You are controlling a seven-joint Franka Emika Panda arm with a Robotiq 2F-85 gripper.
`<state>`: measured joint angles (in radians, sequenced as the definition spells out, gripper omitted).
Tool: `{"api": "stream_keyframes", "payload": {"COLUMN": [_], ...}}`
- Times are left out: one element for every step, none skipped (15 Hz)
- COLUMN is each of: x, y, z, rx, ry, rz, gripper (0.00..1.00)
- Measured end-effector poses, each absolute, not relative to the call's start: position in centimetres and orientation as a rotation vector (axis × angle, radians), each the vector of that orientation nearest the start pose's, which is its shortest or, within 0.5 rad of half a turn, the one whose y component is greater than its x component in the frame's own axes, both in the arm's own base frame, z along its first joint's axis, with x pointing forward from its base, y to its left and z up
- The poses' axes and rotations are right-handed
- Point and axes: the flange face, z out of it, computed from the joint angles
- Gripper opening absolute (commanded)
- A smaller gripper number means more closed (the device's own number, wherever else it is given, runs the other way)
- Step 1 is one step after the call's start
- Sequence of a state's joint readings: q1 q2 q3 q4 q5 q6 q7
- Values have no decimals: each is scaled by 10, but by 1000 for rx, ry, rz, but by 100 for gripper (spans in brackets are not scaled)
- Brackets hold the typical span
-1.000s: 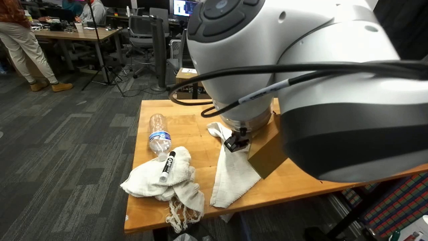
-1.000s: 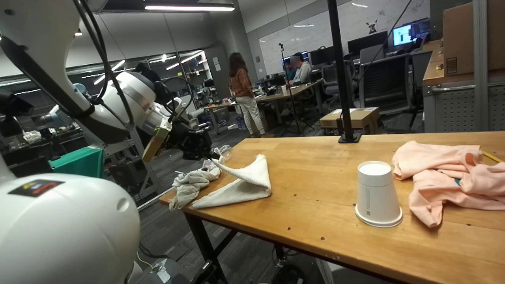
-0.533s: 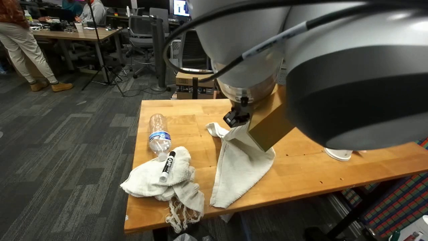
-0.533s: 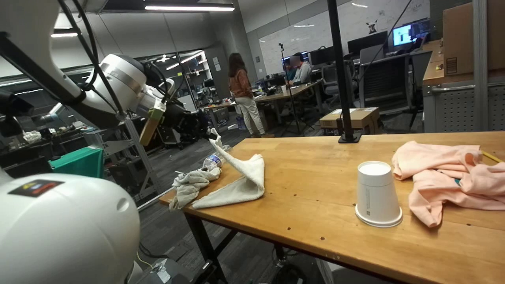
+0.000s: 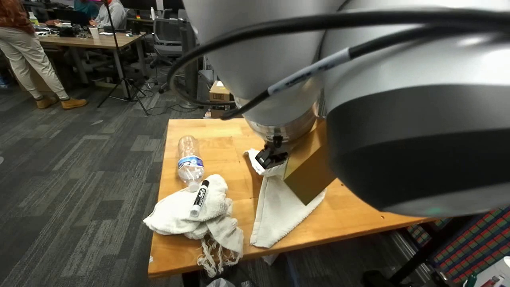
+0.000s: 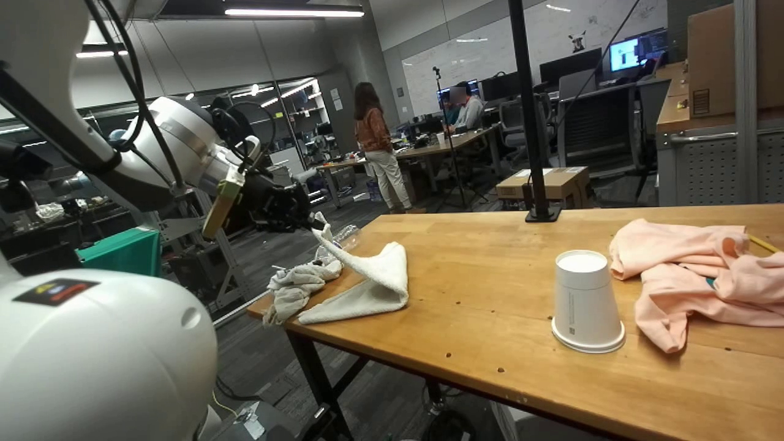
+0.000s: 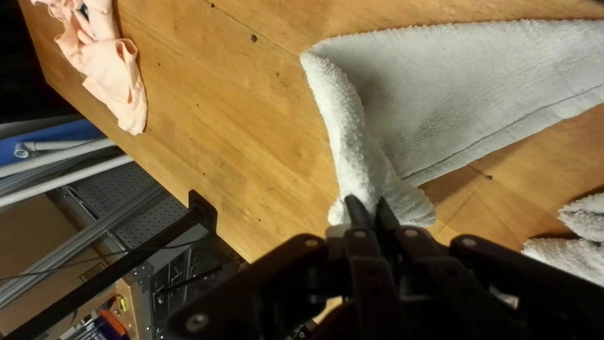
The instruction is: Fold the white towel at the center
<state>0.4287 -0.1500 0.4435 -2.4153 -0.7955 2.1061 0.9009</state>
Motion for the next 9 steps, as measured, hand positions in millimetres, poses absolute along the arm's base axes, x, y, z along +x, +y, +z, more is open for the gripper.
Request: {"api": "stream_keyframes", "payload": {"x": [320, 317, 315, 313, 310, 308, 306, 305, 305], "y": [334, 336, 338, 339, 342, 344, 346, 347, 348], "z": [358, 354, 350, 347, 345, 344, 343, 343, 342], "rx": [2445, 2460, 2475, 2491, 2510, 2531, 2554, 2579, 2606], "ry": [554, 546, 536, 525, 514, 503, 492, 478, 463], "rz": [552, 536, 521, 506, 493, 481, 468, 453, 440], "gripper": [2, 2, 2, 2, 2, 2, 2, 2, 2]}}
